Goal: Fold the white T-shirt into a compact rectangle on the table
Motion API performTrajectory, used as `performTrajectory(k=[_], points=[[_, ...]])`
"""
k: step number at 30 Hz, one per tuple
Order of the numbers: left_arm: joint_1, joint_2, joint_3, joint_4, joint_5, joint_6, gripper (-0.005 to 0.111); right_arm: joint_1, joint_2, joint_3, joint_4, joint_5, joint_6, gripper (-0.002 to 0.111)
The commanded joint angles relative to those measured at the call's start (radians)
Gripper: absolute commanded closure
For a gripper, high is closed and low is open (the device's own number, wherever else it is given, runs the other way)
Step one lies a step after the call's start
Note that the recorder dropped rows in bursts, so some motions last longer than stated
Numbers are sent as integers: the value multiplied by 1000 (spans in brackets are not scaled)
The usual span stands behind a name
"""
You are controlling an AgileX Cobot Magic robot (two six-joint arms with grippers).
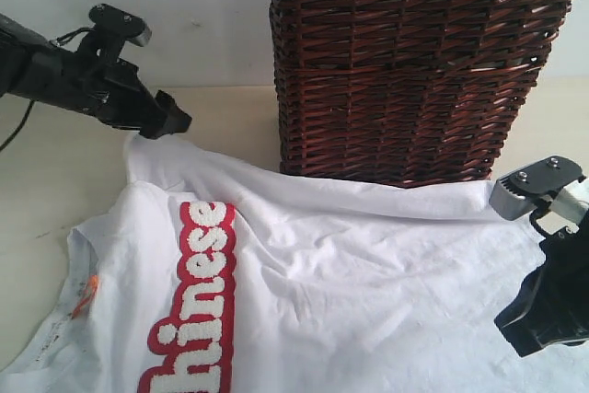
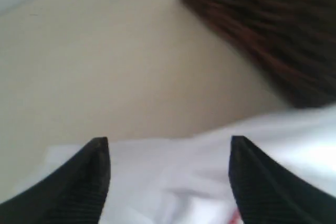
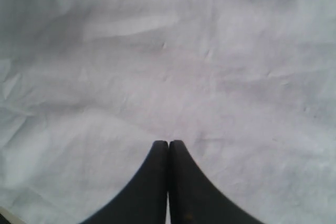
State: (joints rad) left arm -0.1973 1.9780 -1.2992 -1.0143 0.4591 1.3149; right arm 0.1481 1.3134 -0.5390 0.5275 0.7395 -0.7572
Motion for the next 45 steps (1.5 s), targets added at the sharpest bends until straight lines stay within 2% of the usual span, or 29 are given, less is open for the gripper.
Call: performTrajectory(k=[1, 4, 5, 7, 8, 11, 13, 16, 18, 20, 22, 27, 35, 40, 45], points=[[1, -83, -1, 251, 317, -178, 61, -2, -10, -7, 4, 6, 2, 108], [23, -103, 30, 391, 328, -223, 80, -2, -10, -7, 4, 1, 0, 108], [54, -105, 65, 401, 332, -223, 90, -2, -10, -7, -5, -10, 0, 108], [119, -105, 124, 401, 328, -215, 104, -2, -10, -7, -6, -31, 0, 108], [141, -105, 144, 401, 320, -209, 107, -2, -10, -7, -6, -41, 0, 108], [221, -105, 216, 327, 308, -112, 107, -2, -10, -7, -12, -88, 0, 108], [236, -105, 259, 264, 308, -31, 107, -2, -10, -7, -12, -146, 0, 108], [236, -105, 325, 139, 340, 67, 107, -2, -10, -7, -13, -300, 0, 108], [236, -105, 354, 134, 407, 65, 107, -2, -2, -7, -16, -429, 0, 108], [236, -105, 410, 142, 358, 107, 107, -2, 38, -7, -64, -549, 0, 108], [236, -105, 464, 126, 305, 149, 107, -2, 96, -7, -72, -586, 0, 108], [236, -105, 481, 90, 290, 193, 107, -2, 225, -7, -191, -596, 0, 108], [236, -105, 481, 102, 167, 194, 107, -6, 396, -7, -198, -724, 0, 108], [236, -105, 481, 105, 162, 194, 107, -54, 471, -7, -106, -814, 2, 108], [236, -105, 481, 101, 162, 194, 107, -118, 520, -7, -65, -809, 2, 108]])
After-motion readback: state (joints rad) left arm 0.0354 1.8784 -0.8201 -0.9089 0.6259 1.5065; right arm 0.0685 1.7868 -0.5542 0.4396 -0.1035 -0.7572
